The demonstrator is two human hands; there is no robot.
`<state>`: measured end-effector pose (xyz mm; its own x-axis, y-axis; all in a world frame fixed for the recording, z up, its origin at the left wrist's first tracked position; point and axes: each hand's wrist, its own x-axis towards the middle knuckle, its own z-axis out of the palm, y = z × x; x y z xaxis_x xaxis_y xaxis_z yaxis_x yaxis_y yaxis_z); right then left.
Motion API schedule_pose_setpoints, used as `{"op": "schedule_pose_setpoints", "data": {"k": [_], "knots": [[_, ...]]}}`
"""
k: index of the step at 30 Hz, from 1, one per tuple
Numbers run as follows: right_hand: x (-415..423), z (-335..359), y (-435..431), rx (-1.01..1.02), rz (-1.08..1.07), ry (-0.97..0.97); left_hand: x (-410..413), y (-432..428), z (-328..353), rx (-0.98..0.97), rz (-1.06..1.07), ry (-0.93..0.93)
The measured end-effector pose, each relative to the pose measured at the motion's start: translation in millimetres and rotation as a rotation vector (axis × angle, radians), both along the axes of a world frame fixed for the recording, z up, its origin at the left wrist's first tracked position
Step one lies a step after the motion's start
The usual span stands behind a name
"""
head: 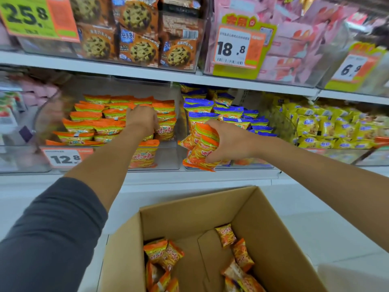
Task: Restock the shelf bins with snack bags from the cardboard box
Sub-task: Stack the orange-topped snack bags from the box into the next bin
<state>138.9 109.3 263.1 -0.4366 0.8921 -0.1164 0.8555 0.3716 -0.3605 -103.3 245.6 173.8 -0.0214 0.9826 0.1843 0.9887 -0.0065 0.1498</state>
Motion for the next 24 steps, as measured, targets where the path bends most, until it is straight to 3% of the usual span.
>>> {"op": "schedule_pose_setpoints", "data": {"k": [5, 11, 20, 24], "knots": [[-4.6, 0.9, 9.5, -0.007, 0.024, 0.031, -19.4, 4.1, -8.7, -0.092, -0.087, -0.069], [-30.6, 27.6, 29.2, 0.048, 0.024, 0.136, -42.4, 2.3, -8.5, -0.335, -0.124, -0.155], [-97.4, 22.8, 95.1, 0.010, 0.130, -0.258, -56.3, 7.9, -22.6, -0.313, -0.213, -0.010], [-106.6, 25.2, 113.2, -0.018, 0.119, -0.310, -61.6, 7.2, -24.4, -0.305, -0.250, -0.033]]}}
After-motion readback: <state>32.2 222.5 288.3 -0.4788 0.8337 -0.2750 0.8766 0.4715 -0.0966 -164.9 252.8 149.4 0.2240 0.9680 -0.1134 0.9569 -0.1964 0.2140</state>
